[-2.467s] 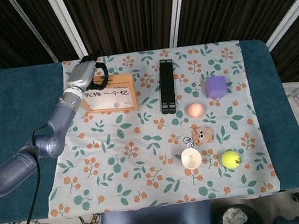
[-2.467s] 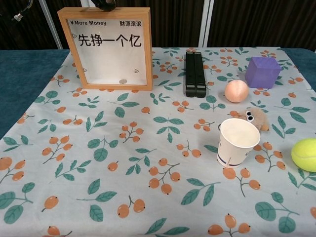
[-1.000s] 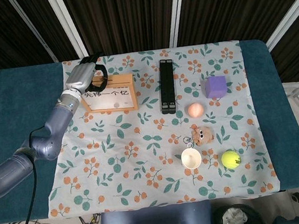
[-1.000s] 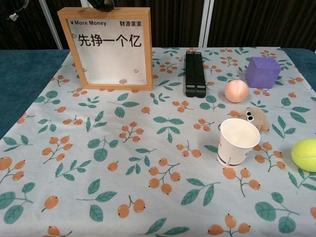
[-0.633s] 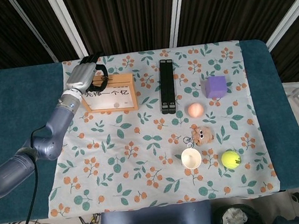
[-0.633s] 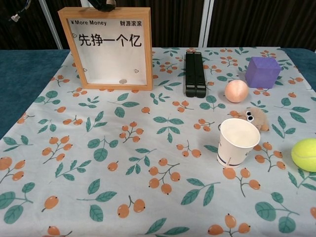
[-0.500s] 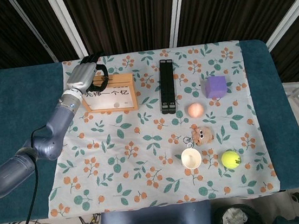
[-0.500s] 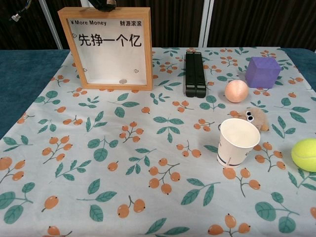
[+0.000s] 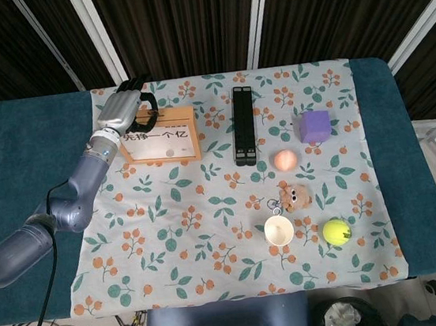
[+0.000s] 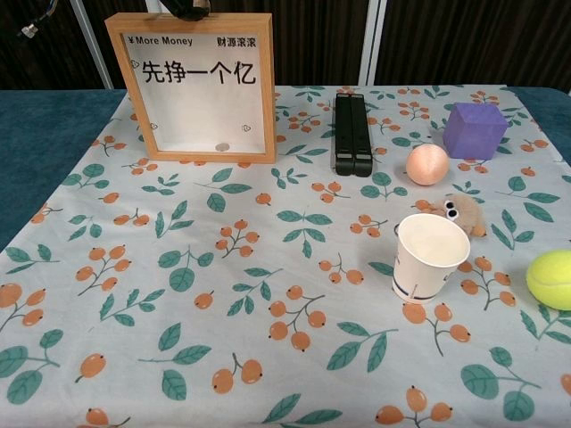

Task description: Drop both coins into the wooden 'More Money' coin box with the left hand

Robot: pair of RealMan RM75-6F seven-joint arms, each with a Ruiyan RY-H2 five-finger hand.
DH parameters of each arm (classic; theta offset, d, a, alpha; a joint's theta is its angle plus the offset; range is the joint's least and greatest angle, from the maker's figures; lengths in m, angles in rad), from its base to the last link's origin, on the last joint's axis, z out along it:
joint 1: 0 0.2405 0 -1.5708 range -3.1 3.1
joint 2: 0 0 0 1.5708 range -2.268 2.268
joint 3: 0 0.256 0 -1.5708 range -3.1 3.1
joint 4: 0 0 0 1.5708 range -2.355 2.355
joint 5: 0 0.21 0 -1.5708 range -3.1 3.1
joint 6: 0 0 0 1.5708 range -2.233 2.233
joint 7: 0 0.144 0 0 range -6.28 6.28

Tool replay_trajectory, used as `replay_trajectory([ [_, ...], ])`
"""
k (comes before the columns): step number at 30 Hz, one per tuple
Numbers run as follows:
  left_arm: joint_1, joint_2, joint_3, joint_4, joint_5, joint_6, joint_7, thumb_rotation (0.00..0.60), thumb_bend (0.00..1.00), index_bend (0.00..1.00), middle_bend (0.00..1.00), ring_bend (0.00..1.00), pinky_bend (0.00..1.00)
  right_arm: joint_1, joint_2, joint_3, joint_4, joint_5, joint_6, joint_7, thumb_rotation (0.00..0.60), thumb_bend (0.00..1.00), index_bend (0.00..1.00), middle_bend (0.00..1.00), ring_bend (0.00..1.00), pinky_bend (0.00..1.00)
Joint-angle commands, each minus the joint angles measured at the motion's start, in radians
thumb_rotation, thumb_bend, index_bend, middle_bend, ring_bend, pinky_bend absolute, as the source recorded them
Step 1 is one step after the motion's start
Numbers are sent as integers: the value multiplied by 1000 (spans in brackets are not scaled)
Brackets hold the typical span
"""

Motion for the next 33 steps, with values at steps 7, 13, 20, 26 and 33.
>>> replay_trajectory([
  [7, 1, -1, 0, 2, 9, 5, -1, 600, 564, 584, 14, 0, 0, 0, 1, 0, -1, 1, -1, 1, 600, 513, 152, 20, 0, 0],
  [13, 1, 1, 1, 2, 14, 6, 1, 600, 558, 556, 9, 0, 0, 0, 2, 0, -2, 3, -2, 2, 600, 512, 152, 20, 0, 0],
  [20, -1, 2, 1, 0, 10, -1, 5, 600, 546, 523, 4, 0, 0, 0, 3, 0, -3, 5, -5, 3, 600, 512, 152, 20, 0, 0],
  [26, -4, 0, 1, 2, 7, -1, 10, 600, 535, 506, 4, 0, 0, 0, 4, 0, -3, 6, -5, 2, 600, 511, 152, 20, 0, 0],
  [33, -4, 1, 1, 3, 4, 4, 17, 600, 511, 495, 3, 0, 0, 0, 5, -1, -5, 7, -6, 1, 600, 513, 152, 20, 0, 0],
])
